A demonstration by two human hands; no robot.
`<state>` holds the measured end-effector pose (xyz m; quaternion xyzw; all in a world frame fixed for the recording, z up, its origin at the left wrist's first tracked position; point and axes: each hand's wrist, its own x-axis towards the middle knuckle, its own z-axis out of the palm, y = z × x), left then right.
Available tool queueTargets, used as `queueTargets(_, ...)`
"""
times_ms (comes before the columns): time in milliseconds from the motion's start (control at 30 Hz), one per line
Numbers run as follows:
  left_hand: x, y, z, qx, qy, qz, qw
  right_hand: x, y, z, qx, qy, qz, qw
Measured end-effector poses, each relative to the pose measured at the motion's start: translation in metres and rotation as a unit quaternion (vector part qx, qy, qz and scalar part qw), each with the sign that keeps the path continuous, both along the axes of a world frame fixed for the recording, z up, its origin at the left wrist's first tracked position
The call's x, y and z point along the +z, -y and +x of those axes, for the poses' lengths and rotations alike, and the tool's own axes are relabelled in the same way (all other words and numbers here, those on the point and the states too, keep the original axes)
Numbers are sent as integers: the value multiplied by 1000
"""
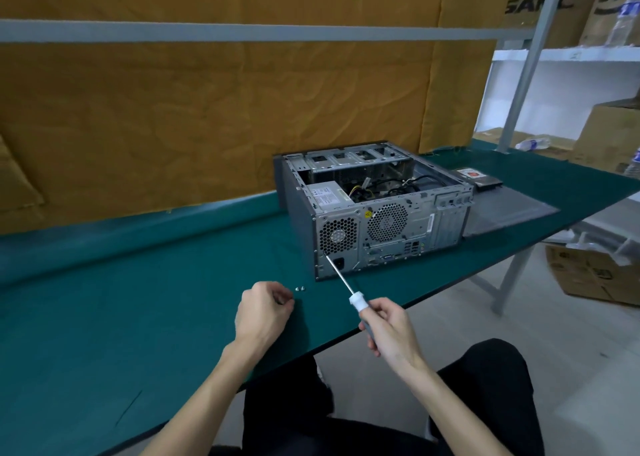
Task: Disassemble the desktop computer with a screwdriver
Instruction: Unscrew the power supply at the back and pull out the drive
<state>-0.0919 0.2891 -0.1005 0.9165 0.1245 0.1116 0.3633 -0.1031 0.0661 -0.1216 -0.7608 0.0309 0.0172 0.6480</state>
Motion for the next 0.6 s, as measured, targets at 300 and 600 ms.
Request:
queueTargets(300,5,2,14,46,-46,-30,997,1,6,4,3,-10,-12,1000)
queueTargets(600,-2,59,28,-109,-1,-465,879,-6,3,5,4,10,-16,1000)
